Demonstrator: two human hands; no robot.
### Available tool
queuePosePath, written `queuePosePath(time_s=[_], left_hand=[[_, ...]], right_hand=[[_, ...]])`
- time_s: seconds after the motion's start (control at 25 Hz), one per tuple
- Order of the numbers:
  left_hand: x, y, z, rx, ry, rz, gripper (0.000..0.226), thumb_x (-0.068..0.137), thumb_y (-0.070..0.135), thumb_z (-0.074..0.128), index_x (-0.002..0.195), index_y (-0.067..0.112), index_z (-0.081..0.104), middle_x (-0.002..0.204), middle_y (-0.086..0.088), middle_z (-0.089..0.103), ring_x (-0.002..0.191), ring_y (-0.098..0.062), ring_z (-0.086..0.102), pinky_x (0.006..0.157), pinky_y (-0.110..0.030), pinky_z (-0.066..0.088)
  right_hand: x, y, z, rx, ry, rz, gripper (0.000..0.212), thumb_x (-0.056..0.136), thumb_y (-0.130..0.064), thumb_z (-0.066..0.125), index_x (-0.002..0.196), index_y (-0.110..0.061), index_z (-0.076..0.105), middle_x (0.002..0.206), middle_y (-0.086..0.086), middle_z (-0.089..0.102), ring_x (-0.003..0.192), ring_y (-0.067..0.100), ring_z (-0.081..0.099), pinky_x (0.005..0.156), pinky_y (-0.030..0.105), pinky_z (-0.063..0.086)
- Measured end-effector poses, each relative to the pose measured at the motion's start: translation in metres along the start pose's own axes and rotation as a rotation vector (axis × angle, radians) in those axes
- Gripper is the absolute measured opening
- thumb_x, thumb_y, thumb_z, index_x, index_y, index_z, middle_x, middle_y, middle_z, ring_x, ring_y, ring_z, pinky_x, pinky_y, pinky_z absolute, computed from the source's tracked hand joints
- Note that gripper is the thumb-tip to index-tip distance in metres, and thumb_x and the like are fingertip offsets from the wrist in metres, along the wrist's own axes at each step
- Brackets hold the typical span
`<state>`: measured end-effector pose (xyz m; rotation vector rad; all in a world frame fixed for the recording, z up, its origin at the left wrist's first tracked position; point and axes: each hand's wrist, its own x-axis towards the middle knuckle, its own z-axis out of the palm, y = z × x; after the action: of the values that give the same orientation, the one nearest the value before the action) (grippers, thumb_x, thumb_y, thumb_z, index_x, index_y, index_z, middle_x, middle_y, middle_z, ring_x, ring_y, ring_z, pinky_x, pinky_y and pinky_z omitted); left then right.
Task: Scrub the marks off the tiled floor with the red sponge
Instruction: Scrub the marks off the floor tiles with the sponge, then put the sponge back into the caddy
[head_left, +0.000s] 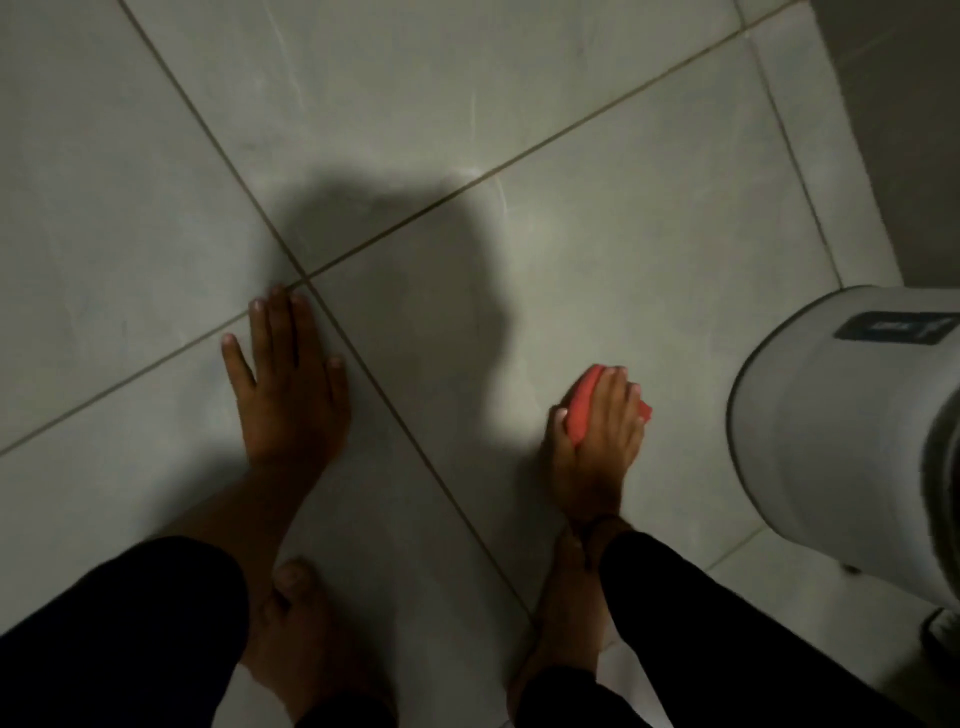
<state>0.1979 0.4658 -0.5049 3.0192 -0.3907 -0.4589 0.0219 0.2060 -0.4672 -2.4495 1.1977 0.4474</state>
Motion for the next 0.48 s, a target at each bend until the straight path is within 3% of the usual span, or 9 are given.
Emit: queuePosePath(time_s=[0.08, 0.12, 0.2, 0.24, 0.32, 0.36, 0.4, 0.44, 0.48], left_hand=[[-0.002, 0.015, -0.039, -0.028, -0.145, -0.024, 0.083, 0.104, 0.036, 0.046, 0.171, 0.006, 0.010, 0.181, -0.017, 0.007, 0.167, -0.039, 0.009, 0.130, -0.066, 0.008], [-0.007, 0.029, -0.062, -0.063, -0.214, -0.040, 0.084, 0.103, 0.039, 0.048, 0.171, 0.005, 0.012, 0.180, -0.017, 0.009, 0.167, -0.039, 0.010, 0.131, -0.065, 0.010], [-0.022, 0.071, -0.109, -0.192, -0.407, -0.067, 0.084, 0.106, 0.051, 0.045, 0.172, 0.009, 0.014, 0.181, -0.012, 0.012, 0.168, -0.033, 0.009, 0.133, -0.057, 0.013], [-0.032, 0.098, -0.135, -0.303, -0.541, -0.084, 0.086, 0.106, 0.057, 0.043, 0.173, 0.012, 0.015, 0.182, -0.009, 0.014, 0.169, -0.028, 0.010, 0.135, -0.052, 0.014], [-0.058, 0.162, -0.195, -0.593, -0.791, -0.128, 0.087, 0.103, 0.061, 0.049, 0.172, 0.016, 0.021, 0.180, -0.006, 0.021, 0.167, -0.025, 0.018, 0.135, -0.043, 0.016], [-0.073, 0.194, -0.226, -0.733, -0.882, -0.127, 0.082, 0.104, 0.055, 0.053, 0.170, 0.015, 0.028, 0.178, -0.007, 0.027, 0.165, -0.025, 0.026, 0.134, -0.041, 0.019], [-0.085, 0.222, -0.254, -0.840, -0.962, -0.106, 0.072, 0.106, 0.046, 0.056, 0.166, 0.011, 0.037, 0.172, -0.010, 0.038, 0.161, -0.026, 0.036, 0.132, -0.040, 0.026], [-0.097, 0.249, -0.278, -0.914, -1.036, -0.091, 0.059, 0.107, 0.035, 0.057, 0.159, 0.008, 0.048, 0.162, -0.013, 0.054, 0.150, -0.024, 0.052, 0.126, -0.039, 0.039], [-0.109, 0.275, -0.300, -0.967, -1.114, -0.096, 0.046, 0.107, 0.026, 0.058, 0.149, 0.007, 0.059, 0.140, -0.011, 0.073, 0.130, -0.017, 0.070, 0.109, -0.035, 0.056]], right_hand=[[-0.007, -0.001, -0.030, 0.338, -0.149, 0.035, 0.059, 0.114, -0.021, 0.048, 0.168, -0.005, 0.029, 0.179, 0.015, 0.022, 0.169, 0.036, 0.015, 0.140, 0.052, 0.008], [-0.016, -0.007, -0.052, 0.569, -0.206, 0.084, 0.055, 0.115, -0.012, 0.047, 0.167, -0.005, 0.031, 0.178, 0.012, 0.025, 0.169, 0.033, 0.019, 0.140, 0.048, 0.010], [-0.042, -0.023, -0.101, 1.039, -0.243, 0.295, 0.050, 0.115, -0.003, 0.041, 0.164, 0.001, 0.036, 0.171, 0.009, 0.038, 0.163, 0.032, 0.034, 0.136, 0.039, 0.025], [-0.057, -0.027, -0.127, 1.202, -0.248, 0.390, 0.047, 0.115, -0.004, 0.040, 0.162, 0.001, 0.041, 0.166, 0.013, 0.047, 0.156, 0.032, 0.045, 0.131, 0.041, 0.035], [-0.090, -0.023, -0.191, 1.392, -0.262, 0.577, 0.037, 0.115, -0.014, 0.047, 0.149, -0.009, 0.059, 0.145, 0.016, 0.071, 0.126, 0.029, 0.072, 0.109, 0.049, 0.061], [-0.106, -0.017, -0.223, 1.458, -0.261, 0.656, 0.032, 0.113, -0.020, 0.051, 0.141, -0.013, 0.065, 0.129, 0.015, 0.079, 0.104, 0.025, 0.081, 0.088, 0.050, 0.071], [-0.120, -0.009, -0.254, 1.521, -0.265, 0.719, 0.030, 0.111, -0.025, 0.054, 0.137, -0.014, 0.067, 0.116, 0.014, 0.083, 0.087, 0.022, 0.084, 0.065, 0.043, 0.072], [-0.131, 0.003, -0.283, 1.557, -0.258, 0.764, 0.032, 0.110, -0.029, 0.056, 0.137, -0.014, 0.067, 0.109, 0.013, 0.083, 0.078, 0.020, 0.084, 0.053, 0.037, 0.068], [-0.139, 0.018, -0.309, 1.590, -0.234, 0.794, 0.035, 0.110, -0.032, 0.056, 0.137, -0.012, 0.066, 0.107, 0.013, 0.082, 0.077, 0.020, 0.084, 0.052, 0.033, 0.066]])
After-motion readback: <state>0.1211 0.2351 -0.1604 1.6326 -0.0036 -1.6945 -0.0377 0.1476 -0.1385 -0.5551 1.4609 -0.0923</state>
